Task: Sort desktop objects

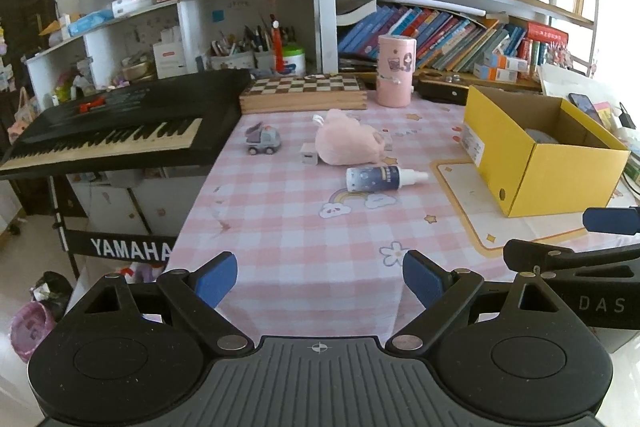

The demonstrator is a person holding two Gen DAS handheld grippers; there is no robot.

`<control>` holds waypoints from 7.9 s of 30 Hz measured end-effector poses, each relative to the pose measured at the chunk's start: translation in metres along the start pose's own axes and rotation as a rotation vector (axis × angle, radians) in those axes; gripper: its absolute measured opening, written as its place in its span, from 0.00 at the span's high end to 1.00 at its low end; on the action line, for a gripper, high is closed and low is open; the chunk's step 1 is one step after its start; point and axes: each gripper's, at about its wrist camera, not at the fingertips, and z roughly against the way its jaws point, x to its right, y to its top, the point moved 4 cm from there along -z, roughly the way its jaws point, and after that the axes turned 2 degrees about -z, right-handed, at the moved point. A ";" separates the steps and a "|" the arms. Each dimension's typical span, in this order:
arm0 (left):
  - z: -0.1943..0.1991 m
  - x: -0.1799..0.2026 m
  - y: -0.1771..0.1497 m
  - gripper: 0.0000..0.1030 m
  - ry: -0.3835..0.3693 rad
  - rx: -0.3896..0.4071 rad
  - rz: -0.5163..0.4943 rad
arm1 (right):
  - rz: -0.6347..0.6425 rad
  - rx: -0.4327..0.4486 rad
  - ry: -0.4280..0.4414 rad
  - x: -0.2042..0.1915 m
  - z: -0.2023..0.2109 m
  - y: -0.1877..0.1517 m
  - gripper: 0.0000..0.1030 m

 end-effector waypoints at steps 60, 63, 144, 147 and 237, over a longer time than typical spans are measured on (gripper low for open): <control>-0.116 -0.049 0.060 0.11 0.170 -0.109 0.186 | 0.216 -0.161 0.181 -0.024 -0.164 0.091 0.27; -0.126 -0.051 0.066 0.11 0.193 -0.119 0.205 | 0.254 -0.196 0.201 -0.025 -0.185 0.096 0.35; -0.170 -0.049 0.103 0.49 -0.005 -0.075 0.342 | 0.154 -0.310 0.273 0.020 -0.233 0.108 0.70; -0.155 -0.049 0.100 0.49 -0.012 -0.055 0.331 | 0.140 -0.282 0.273 0.016 -0.213 0.108 0.70; -0.038 0.169 0.028 0.48 -0.413 -0.059 -0.154 | -0.258 -0.215 -0.115 0.166 0.014 -0.045 0.70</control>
